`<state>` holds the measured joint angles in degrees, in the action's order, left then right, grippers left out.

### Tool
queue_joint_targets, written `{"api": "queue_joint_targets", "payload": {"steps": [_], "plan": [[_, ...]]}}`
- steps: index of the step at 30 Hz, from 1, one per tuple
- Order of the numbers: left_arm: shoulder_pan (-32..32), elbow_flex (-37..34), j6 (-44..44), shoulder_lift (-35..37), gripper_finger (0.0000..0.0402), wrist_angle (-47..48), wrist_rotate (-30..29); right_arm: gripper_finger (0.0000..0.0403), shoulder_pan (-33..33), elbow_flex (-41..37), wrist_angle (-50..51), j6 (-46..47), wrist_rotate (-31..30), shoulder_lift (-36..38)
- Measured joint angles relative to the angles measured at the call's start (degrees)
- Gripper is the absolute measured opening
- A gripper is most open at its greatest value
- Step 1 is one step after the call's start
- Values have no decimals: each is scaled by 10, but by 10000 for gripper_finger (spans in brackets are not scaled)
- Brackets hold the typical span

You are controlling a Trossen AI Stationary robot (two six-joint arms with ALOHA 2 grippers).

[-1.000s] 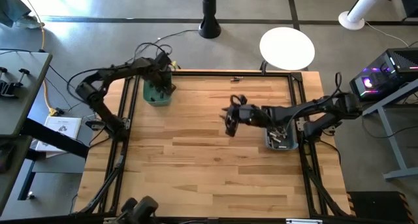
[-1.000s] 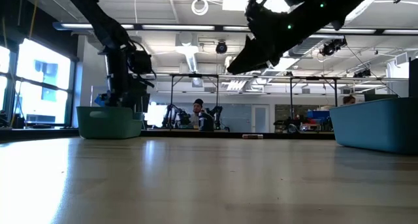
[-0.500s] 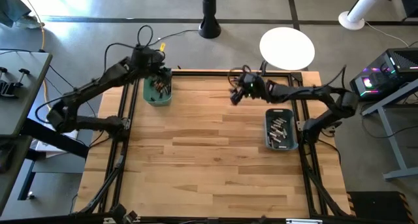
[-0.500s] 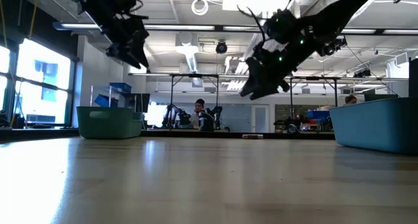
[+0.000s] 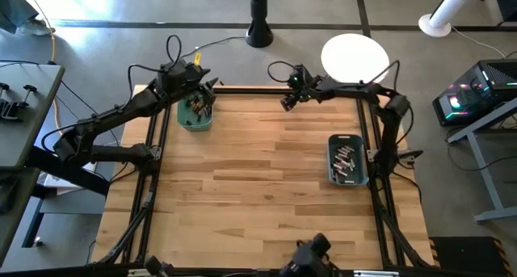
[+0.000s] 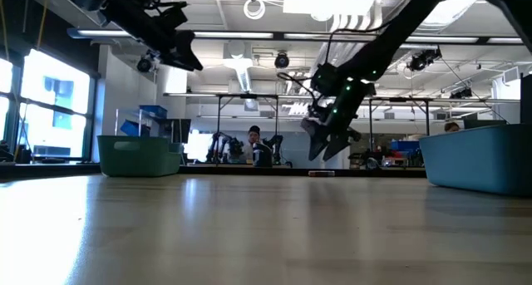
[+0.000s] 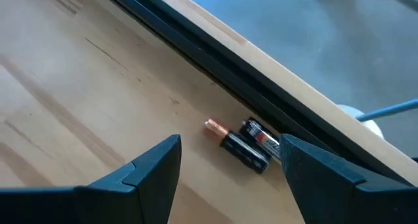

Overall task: Sort batteries
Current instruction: Put the black battery into the green bin

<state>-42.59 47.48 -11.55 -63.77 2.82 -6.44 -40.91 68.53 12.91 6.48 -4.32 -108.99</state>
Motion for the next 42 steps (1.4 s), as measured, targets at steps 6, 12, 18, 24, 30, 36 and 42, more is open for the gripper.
{"api": "queue_joint_targets", "payload": {"steps": [6, 12, 18, 24, 30, 36, 42], "plan": [[0, 0, -21, 0, 195, -15, 0, 252, -3, 48, 15, 1, 11, -48], [2, 0, 5, 0, 195, -11, 1, 252, -3, 53, 30, 0, 0, -57], [21, 0, 26, 0, 195, -8, 1, 252, 0, 52, 71, -5, 4, -57], [49, 0, 47, 0, 195, 16, 1, 252, 32, 52, 96, -9, 33, -43], [77, 0, 55, 0, 195, 35, 1, 252, 52, 52, 106, 13, 13, -25], [96, 0, 45, 0, 195, 32, 0, 239, 49, 52, 61, 89, 3, -49], [102, 1, 45, 0, 195, 29, 0, 161, 53, 52, 26, 115, -7, -82]]}}
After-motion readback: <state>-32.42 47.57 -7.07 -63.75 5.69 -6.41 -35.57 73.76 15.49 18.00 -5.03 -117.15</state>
